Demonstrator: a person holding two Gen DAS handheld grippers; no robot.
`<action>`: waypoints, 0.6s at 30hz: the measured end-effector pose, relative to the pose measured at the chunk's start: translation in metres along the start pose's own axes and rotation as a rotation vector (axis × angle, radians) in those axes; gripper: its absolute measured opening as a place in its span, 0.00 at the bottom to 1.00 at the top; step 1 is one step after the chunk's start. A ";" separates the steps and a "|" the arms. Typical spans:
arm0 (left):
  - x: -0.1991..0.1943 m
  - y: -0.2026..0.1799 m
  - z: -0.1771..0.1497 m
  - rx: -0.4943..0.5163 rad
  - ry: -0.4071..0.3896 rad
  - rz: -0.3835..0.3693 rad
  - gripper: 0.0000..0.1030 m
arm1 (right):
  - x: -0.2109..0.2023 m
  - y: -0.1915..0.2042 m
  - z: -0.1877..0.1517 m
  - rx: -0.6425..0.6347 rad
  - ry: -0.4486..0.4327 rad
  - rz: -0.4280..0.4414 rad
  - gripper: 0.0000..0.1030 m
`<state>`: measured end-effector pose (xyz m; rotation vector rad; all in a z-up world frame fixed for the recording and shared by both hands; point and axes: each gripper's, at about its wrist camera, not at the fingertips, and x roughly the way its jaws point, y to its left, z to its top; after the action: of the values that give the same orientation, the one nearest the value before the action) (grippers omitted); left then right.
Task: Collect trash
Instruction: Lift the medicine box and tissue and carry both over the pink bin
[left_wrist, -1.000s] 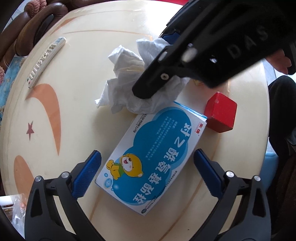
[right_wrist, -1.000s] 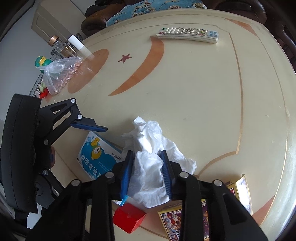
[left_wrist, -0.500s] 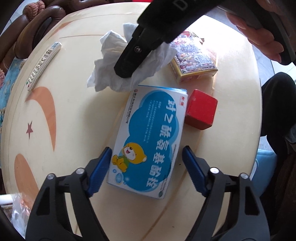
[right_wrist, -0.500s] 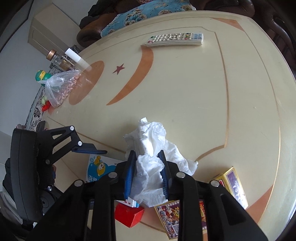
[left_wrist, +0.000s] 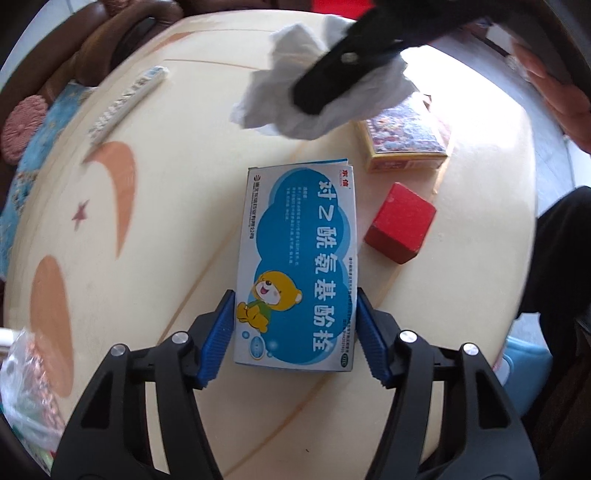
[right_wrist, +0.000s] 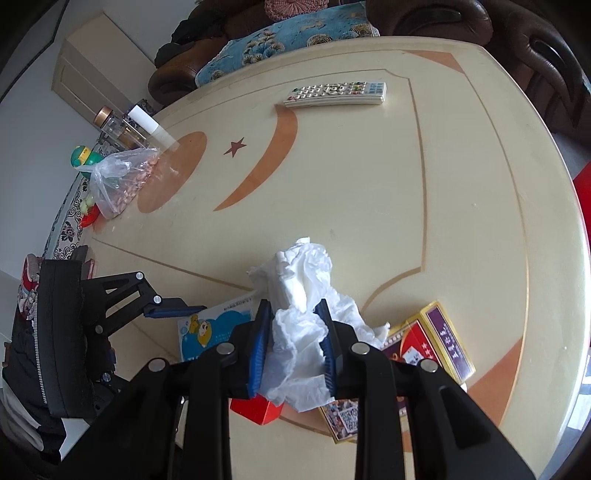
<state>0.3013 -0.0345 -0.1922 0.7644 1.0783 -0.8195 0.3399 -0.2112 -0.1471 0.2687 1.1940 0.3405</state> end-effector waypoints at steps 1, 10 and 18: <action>0.003 0.004 -0.002 -0.009 0.000 0.003 0.60 | -0.003 0.000 -0.002 0.001 -0.003 -0.004 0.25; -0.060 0.011 -0.009 -0.104 -0.091 0.058 0.60 | -0.046 0.013 -0.010 -0.012 -0.067 -0.012 0.24; -0.133 -0.016 -0.025 -0.129 -0.190 0.109 0.60 | -0.100 0.047 -0.041 -0.050 -0.127 -0.016 0.24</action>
<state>0.2432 0.0047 -0.0752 0.6182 0.9025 -0.7080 0.2636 -0.2068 -0.0579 0.2336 1.0604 0.3343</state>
